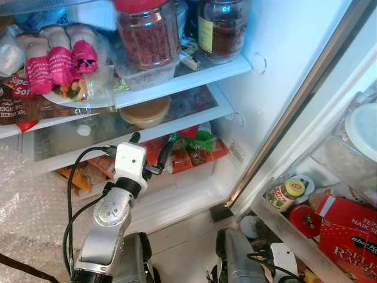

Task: Restocking fridge

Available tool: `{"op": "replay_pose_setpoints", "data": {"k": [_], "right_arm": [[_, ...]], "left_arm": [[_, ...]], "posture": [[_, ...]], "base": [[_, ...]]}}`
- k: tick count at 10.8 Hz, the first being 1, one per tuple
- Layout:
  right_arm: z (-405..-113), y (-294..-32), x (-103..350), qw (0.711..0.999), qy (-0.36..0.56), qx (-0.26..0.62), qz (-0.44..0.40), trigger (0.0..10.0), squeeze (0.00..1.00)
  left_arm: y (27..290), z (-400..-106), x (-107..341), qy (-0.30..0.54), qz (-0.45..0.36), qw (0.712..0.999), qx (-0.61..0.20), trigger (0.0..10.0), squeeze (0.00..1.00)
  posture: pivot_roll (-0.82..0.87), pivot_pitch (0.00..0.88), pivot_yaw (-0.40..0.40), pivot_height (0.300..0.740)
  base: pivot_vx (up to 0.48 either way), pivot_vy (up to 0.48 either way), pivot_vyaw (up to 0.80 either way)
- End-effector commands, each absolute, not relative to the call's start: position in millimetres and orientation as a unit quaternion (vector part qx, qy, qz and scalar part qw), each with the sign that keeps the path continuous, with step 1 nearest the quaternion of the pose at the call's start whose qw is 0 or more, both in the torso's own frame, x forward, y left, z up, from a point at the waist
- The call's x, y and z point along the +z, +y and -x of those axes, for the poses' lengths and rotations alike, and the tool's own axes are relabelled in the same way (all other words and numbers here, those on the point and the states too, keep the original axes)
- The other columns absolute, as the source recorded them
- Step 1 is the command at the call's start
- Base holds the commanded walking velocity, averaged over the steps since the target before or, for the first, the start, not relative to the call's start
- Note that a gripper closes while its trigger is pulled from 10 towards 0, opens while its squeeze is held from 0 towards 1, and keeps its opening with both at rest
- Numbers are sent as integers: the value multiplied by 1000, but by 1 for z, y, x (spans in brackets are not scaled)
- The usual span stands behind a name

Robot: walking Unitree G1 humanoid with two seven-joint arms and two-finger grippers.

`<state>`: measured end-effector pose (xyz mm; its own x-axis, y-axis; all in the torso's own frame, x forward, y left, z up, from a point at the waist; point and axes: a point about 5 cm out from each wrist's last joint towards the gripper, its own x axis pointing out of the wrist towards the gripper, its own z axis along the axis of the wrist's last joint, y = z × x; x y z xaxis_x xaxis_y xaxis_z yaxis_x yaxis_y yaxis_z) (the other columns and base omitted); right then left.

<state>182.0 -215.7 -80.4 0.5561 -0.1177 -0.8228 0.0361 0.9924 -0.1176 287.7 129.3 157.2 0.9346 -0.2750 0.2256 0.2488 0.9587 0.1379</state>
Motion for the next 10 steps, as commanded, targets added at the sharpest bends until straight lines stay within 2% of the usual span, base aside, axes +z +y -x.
{"op": "replay_pose_setpoints", "data": {"k": [1, 10], "right_arm": [[-175, -207, -85, 877, 478, -28, 37, 10000, 0], [-175, -207, -85, 877, 478, -25, 38, 10000, 0]], "left_arm": [[127, -284, 153, -119, -58, 981, -139, 10000, 0], [125, -284, 146, -110, -58, 982, -143, 10000, 0]], "posture": [[-84, 172, 18, 594], [-84, 155, 16, 594]], "base": [[0, 0, 0], [-302, 0, 0]]}}
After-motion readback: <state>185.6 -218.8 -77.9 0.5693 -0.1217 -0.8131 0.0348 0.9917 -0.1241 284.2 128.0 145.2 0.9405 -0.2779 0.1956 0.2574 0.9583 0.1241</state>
